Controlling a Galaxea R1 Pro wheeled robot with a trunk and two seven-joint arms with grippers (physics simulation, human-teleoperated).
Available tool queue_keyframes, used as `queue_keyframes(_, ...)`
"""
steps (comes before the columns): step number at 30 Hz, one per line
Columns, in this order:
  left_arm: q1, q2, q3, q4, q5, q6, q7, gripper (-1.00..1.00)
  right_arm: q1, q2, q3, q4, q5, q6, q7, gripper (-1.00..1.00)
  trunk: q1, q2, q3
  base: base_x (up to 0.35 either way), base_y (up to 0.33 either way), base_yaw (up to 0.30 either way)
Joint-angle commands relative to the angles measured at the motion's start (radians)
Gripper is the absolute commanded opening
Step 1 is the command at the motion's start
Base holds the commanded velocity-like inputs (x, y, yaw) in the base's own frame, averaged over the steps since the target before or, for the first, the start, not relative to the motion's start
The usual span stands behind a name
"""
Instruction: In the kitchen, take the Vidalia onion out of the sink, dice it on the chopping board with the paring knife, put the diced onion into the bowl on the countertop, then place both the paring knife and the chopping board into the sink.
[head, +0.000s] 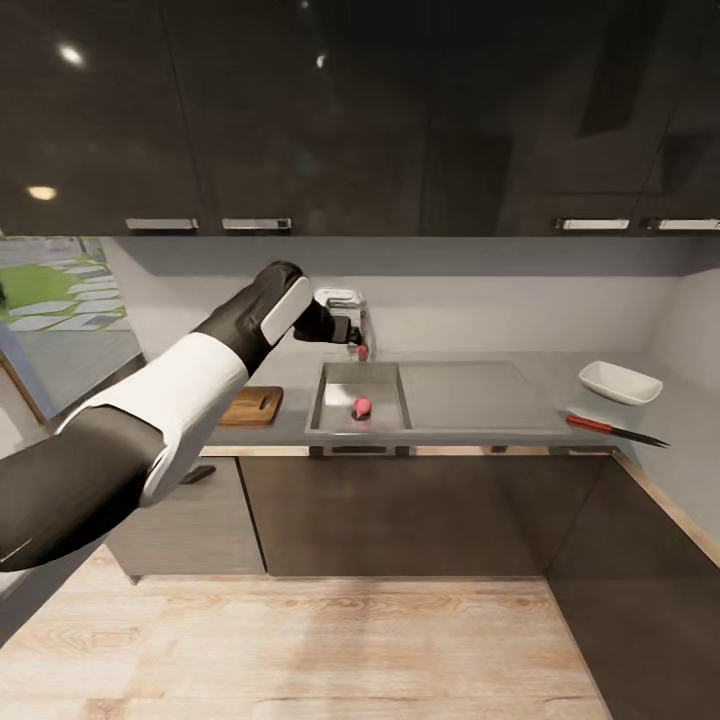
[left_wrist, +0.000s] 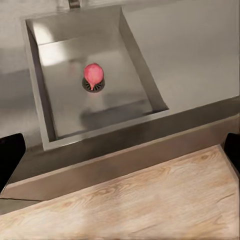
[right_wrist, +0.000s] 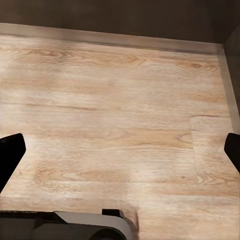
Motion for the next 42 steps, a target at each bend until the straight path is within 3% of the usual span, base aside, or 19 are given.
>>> queue_keyframes(1,0.0,0.001,-0.011,0.0,0.011,0.002,0.009,1.0,0.0,0.0,0.002,-0.001,0.01,0.001,-0.01,1.0,0.001,-0.002,-0.002,0.0,0.0,0.0)
queue_keyframes(7,0.005,-0.001,-0.031,0.034,0.011,0.002,0.008,1.0,0.0,0.0,0.002,-0.002,0.01,0.001,-0.01,1.0,0.001,-0.002,-0.002,0.041,-0.015,0.0)
queue_keyframes(14,0.009,-0.001,-0.033,0.064,0.011,0.002,0.006,1.0,0.0,0.0,0.002,-0.002,0.01,0.001,-0.01,1.0,0.001,-0.002,-0.002,0.193,-0.152,0.0)
queue_keyframes(20,0.06,-0.001,-0.034,0.072,0.011,0.0,0.007,1.0,0.0,0.0,0.002,-0.002,0.01,0.0,-0.01,1.0,0.001,-0.002,-0.002,0.234,-0.2,0.0)
queue_keyframes(26,0.074,0.0,-0.034,0.073,0.011,-0.001,0.009,1.0,0.0,0.001,0.002,-0.002,0.01,0.0,-0.01,1.0,0.001,-0.002,-0.003,0.241,-0.205,0.0)
queue_keyframes(42,0.108,0.005,-0.031,0.127,0.01,-0.001,0.01,1.0,0.0,0.0,0.002,-0.003,0.01,0.0,-0.01,1.0,0.001,-0.002,-0.019,0.232,-0.177,0.0)
